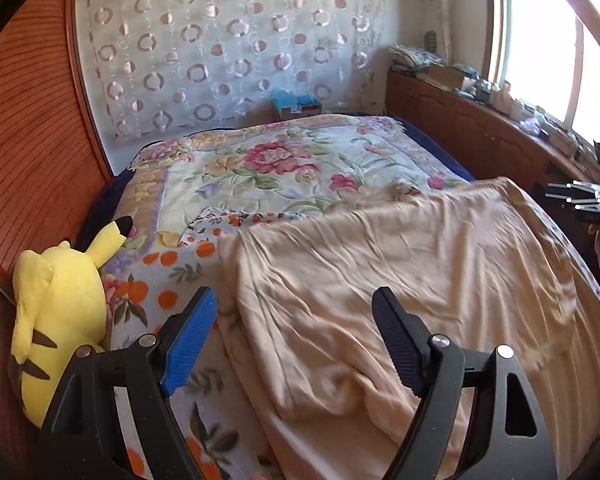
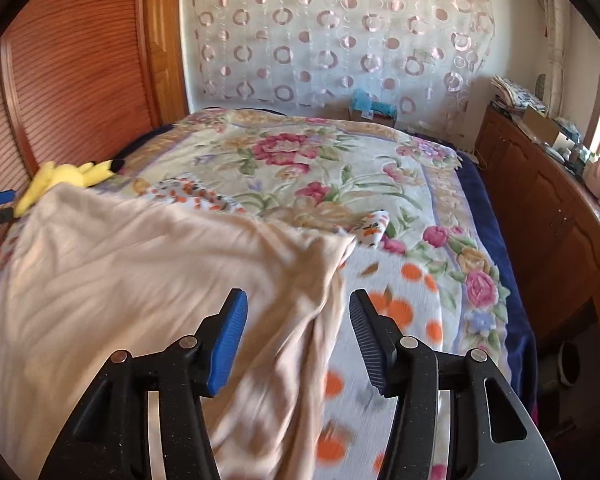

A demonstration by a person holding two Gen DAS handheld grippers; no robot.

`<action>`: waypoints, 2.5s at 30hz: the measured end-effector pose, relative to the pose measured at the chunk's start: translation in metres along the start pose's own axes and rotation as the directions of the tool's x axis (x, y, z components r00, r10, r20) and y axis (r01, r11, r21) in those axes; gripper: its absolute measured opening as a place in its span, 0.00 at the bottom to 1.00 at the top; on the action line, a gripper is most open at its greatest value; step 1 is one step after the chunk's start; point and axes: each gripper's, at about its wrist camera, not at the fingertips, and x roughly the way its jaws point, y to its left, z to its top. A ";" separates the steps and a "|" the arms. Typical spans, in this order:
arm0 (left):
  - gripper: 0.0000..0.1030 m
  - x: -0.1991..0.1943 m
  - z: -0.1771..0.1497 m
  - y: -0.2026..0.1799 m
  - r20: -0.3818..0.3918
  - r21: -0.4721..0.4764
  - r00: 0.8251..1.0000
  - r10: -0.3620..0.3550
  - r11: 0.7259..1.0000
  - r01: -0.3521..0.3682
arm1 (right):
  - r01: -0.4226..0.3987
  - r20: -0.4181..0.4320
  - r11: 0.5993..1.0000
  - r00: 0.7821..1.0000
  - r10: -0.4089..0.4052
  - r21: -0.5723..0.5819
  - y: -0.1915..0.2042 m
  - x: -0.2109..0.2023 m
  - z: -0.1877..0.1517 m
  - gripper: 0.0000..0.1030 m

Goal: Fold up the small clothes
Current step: 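Lay the lifted shirt flat on the quilt and open both grippers, then grasp the shirt hem with both grippers and fold it over the body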

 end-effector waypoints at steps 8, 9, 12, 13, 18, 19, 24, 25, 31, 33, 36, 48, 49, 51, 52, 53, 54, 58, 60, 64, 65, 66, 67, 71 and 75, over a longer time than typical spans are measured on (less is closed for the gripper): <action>0.78 -0.029 -0.039 -0.043 -0.059 -0.027 0.997 -0.059 0.998 0.057 | -0.065 -0.038 0.998 0.997 0.066 0.022 0.022 -0.061 -0.064 0.54; 0.78 -0.032 -0.043 -0.047 -0.054 -0.029 0.997 -0.059 0.998 0.057 | -0.079 -0.044 0.996 0.996 0.080 0.032 0.023 -0.065 -0.071 0.54; 0.78 -0.038 -0.057 -0.060 -0.057 -0.055 0.994 -0.096 0.994 0.093 | -0.101 -0.064 0.993 0.992 0.105 0.055 0.028 -0.074 -0.090 0.54; 0.78 -0.037 -0.060 -0.062 -0.063 -0.058 0.992 -0.106 0.993 0.102 | -0.103 -0.073 0.993 0.992 0.107 0.058 0.029 -0.075 -0.095 0.54; 0.75 -0.033 -0.075 -0.076 -0.091 -0.082 0.987 -0.133 0.989 0.126 | -0.108 -0.103 0.991 0.988 0.115 0.079 0.034 -0.069 -0.104 0.54; 0.74 -0.032 -0.076 -0.078 -0.095 -0.085 0.985 -0.141 0.987 0.133 | -0.103 -0.106 0.992 0.988 0.111 0.076 0.034 -0.066 -0.101 0.54; 0.74 -0.028 -0.083 -0.095 -0.112 -0.078 0.978 -0.177 0.982 0.169 | -0.078 -0.139 0.991 0.986 0.092 0.105 0.035 -0.055 -0.100 0.53; 0.74 -0.026 -0.083 -0.097 -0.115 -0.076 0.978 -0.176 0.983 0.168 | -0.093 -0.139 0.989 0.984 0.108 0.113 0.037 -0.052 -0.099 0.53; 0.67 -0.015 -0.084 -0.094 -0.126 -0.137 0.972 -0.197 0.974 0.180 | -0.114 -0.126 0.988 0.984 0.127 0.103 0.048 -0.046 -0.098 0.53; 0.62 -0.011 -0.084 -0.096 -0.133 -0.144 0.971 -0.199 0.973 0.180 | -0.109 -0.122 0.989 0.985 0.120 0.098 0.051 -0.043 -0.097 0.53; 0.48 -0.011 -0.083 -0.101 -0.132 -0.120 0.974 -0.183 0.979 0.167 | -0.118 -0.111 0.987 0.985 0.130 0.112 0.051 -0.041 -0.095 0.43; 0.09 -0.035 -0.079 -0.110 -0.086 -0.057 0.978 -0.192 0.981 0.188 | -0.094 -0.006 0.995 0.996 0.094 0.031 0.059 -0.062 -0.098 0.01; 0.09 -0.046 -0.077 -0.110 -0.066 -0.053 0.978 -0.196 0.980 0.193 | -0.098 0.009 0.995 0.995 0.098 0.033 0.057 -0.068 -0.098 0.01; 0.09 -0.064 -0.076 -0.111 -0.035 -0.048 0.978 -0.207 0.978 0.205 | -0.097 0.039 0.995 0.995 0.096 0.030 0.056 -0.083 -0.098 0.01; 0.09 -0.076 -0.077 -0.111 -0.020 -0.047 0.977 -0.210 0.977 0.209 | -0.094 0.052 0.995 0.994 0.092 0.030 0.056 -0.091 -0.100 0.01; 0.09 -0.084 -0.079 -0.111 -0.009 -0.045 0.976 -0.217 0.975 0.216 | -0.097 0.064 0.995 0.993 0.095 0.032 0.056 -0.098 -0.101 0.01; 0.09 -0.096 -0.082 -0.112 0.001 -0.049 0.975 -0.224 0.973 0.224 | -0.102 0.072 0.994 0.992 0.099 0.034 0.056 -0.105 -0.104 0.01; 0.09 -0.128 -0.093 -0.116 0.030 -0.039 0.972 -0.235 0.971 0.236 | -0.108 0.111 0.994 0.988 0.104 0.027 0.060 -0.134 -0.119 0.01; 0.09 -0.148 -0.099 -0.118 0.050 -0.041 0.970 -0.237 0.970 0.239 | -0.111 0.127 0.994 0.986 0.107 0.019 0.064 -0.149 -0.128 0.01; 0.09 -0.177 -0.114 -0.125 0.065 -0.045 0.966 -0.249 0.967 0.252 | -0.119 0.150 0.993 0.982 0.117 0.009 0.066 -0.186 -0.149 0.01; 0.09 -0.182 -0.119 -0.128 0.066 -0.047 0.966 -0.249 0.967 0.252 | -0.124 0.149 0.992 0.981 0.121 0.010 0.065 -0.192 -0.155 0.01; 0.09 -0.186 -0.128 -0.131 0.056 -0.055 0.965 -0.255 0.965 0.258 | -0.127 0.142 0.992 0.982 0.125 0.007 0.066 -0.197 -0.163 0.01; 0.09 -0.187 -0.135 -0.134 0.045 -0.060 0.965 -0.258 0.964 0.260 | -0.122 0.132 0.993 0.984 0.121 -0.003 0.067 -0.203 -0.170 0.01; 0.09 -0.194 -0.160 -0.144 0.003 -0.067 0.965 -0.264 0.962 0.263 | -0.119 0.103 0.993 0.988 0.119 -0.001 0.067 -0.222 -0.192 0.01; 0.09 -0.215 -0.170 -0.146 0.000 -0.078 0.963 -0.269 0.960 0.268 | -0.130 0.102 0.991 0.986 0.130 -0.005 0.068 -0.245 -0.194 0.01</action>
